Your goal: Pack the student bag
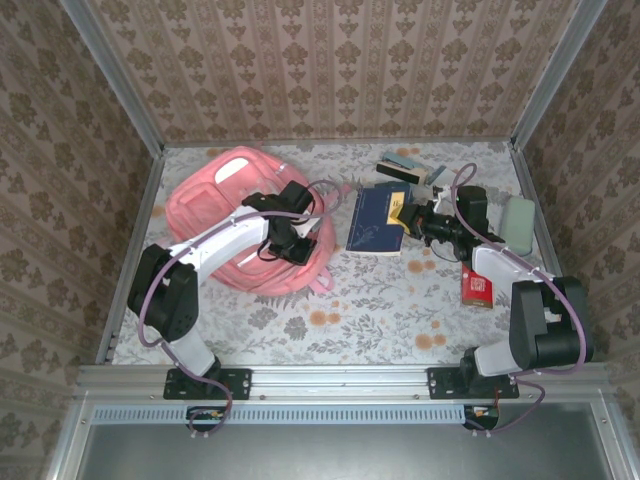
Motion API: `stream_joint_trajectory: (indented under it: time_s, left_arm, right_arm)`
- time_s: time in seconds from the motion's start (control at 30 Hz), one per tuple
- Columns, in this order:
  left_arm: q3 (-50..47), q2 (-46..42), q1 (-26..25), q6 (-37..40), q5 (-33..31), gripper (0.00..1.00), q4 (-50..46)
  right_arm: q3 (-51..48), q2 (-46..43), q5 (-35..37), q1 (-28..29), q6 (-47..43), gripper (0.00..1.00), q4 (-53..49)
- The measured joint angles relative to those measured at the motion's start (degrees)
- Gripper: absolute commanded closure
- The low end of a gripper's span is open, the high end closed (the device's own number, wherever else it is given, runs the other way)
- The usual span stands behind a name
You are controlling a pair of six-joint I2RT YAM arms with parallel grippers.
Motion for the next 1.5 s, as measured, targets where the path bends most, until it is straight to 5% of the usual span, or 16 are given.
stream_joint_trajectory:
  time_s: [0.47,0.77,1.0,1.1,1.5]
  left_arm:
    - [0.00,0.09,-0.02,-0.04,1.05,0.80,0.98]
    - [0.00,0.17,0.00,-0.26,1.31,0.99,1.42]
    - [0.00,0.17,-0.02,-0.11,1.27,1.00,1.68]
    - [0.00,0.17,0.00,0.15,1.20,0.81,1.68]
    - [-1.07,0.20,0.07,-0.15,2.38,0.80,2.21]
  right_arm:
    - [0.00,0.00,0.00,0.37,0.00,1.00,0.00]
    - [0.00,0.00,0.02,0.37,0.00,1.00,0.00]
    - [0.00,0.00,0.02,0.46,0.00,1.00,0.00]
    - [0.00,0.00,0.02,0.72,0.02,1.00,0.00]
    - [0.00,0.00,0.04,1.18,0.02,1.00,0.00]
